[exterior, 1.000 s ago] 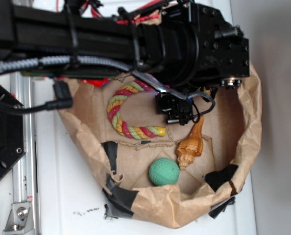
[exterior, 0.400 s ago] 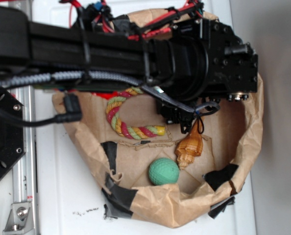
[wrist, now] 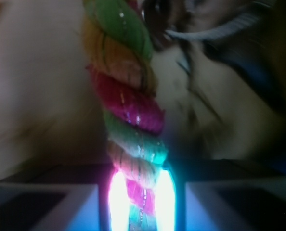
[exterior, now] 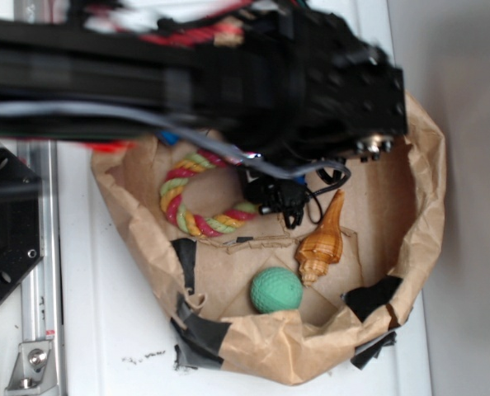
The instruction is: Grab the multicolored rope.
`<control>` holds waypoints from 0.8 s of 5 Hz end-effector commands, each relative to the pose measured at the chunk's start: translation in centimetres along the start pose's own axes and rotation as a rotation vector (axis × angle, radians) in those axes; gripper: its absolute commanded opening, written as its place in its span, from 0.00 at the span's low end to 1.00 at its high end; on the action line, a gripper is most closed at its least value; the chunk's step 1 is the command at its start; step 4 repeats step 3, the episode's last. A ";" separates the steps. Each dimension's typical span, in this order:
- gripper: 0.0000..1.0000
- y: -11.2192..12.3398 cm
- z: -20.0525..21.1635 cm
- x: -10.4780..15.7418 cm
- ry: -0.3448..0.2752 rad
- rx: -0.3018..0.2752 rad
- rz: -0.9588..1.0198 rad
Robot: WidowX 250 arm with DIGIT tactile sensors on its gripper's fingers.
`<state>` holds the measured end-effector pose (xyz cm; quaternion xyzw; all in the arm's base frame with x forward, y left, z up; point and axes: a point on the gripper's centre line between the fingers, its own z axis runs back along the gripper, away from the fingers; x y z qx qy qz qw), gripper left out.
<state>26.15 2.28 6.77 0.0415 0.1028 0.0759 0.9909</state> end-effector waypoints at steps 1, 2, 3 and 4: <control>0.00 1.7 8.8 -4.5 -0.208 -0.144 0.128; 0.00 1.8 8.6 -3.7 -0.181 -0.165 0.162; 0.00 1.4 8.0 -3.1 -0.129 -0.177 0.208; 0.00 1.4 8.0 -3.1 -0.129 -0.177 0.208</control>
